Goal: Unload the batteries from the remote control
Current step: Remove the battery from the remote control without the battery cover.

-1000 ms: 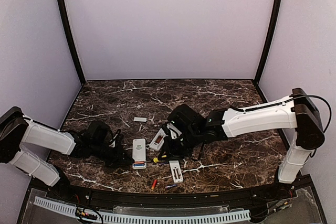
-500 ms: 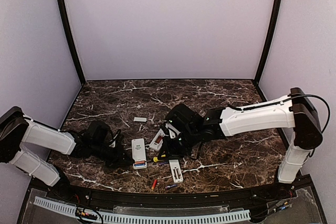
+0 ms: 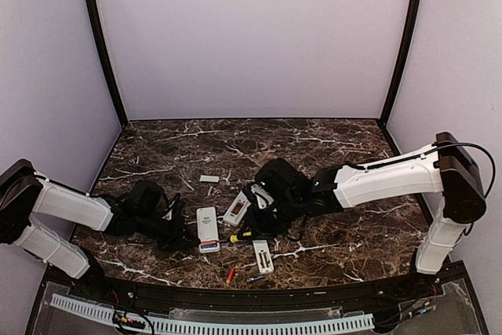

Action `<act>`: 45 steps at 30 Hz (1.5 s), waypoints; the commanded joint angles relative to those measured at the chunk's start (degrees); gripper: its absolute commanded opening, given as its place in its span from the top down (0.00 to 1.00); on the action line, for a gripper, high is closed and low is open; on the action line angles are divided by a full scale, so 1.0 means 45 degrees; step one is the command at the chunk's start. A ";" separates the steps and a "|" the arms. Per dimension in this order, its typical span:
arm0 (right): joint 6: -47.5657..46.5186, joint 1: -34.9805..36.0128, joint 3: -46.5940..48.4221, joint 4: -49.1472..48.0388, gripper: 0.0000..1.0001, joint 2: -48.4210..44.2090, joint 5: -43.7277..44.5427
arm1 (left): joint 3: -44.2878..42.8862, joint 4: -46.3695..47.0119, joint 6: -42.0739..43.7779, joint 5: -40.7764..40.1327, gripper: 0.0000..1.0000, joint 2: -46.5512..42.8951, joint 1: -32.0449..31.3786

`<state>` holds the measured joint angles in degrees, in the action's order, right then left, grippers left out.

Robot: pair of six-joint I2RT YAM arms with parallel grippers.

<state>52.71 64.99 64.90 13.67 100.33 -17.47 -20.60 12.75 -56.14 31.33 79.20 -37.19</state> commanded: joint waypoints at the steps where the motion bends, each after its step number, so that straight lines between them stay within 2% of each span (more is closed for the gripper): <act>1: -0.0355 0.0129 -0.0236 -0.3138 1.00 -0.0214 -0.1390 | -0.0009 -0.0222 0.0115 -0.0419 1.00 0.0579 -0.0250; 14: -0.0409 0.0144 -0.0979 -0.5623 1.00 -0.0829 -0.2054 | -0.0110 -0.0227 0.0150 -0.0402 1.00 0.0730 -0.0348; 31: -0.0462 0.0222 -0.1447 -0.6672 1.00 -0.1252 -0.2100 | -0.0361 -0.0725 0.0249 -0.0610 1.00 0.0677 -0.0448; 36: -0.0400 0.0218 -0.1631 -0.5732 1.00 -0.1662 -0.0893 | -0.0310 -0.0998 0.0277 -0.0844 1.00 0.0271 -0.0466; 40: -0.0272 0.0117 -0.1084 -0.2746 1.00 -0.1552 0.0636 | -0.0293 -0.1172 0.0288 -0.1023 1.00 -0.0069 -0.0466; 45: -0.0522 0.0097 -0.0551 -0.1309 1.00 -0.1054 0.0910 | -0.0304 -0.1300 0.0306 -0.1081 1.00 -0.0161 -0.0457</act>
<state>51.27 65.67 59.59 -0.19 94.04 -16.80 -22.46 10.48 -55.68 28.95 79.29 -39.18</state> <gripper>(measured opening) 0.133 0.005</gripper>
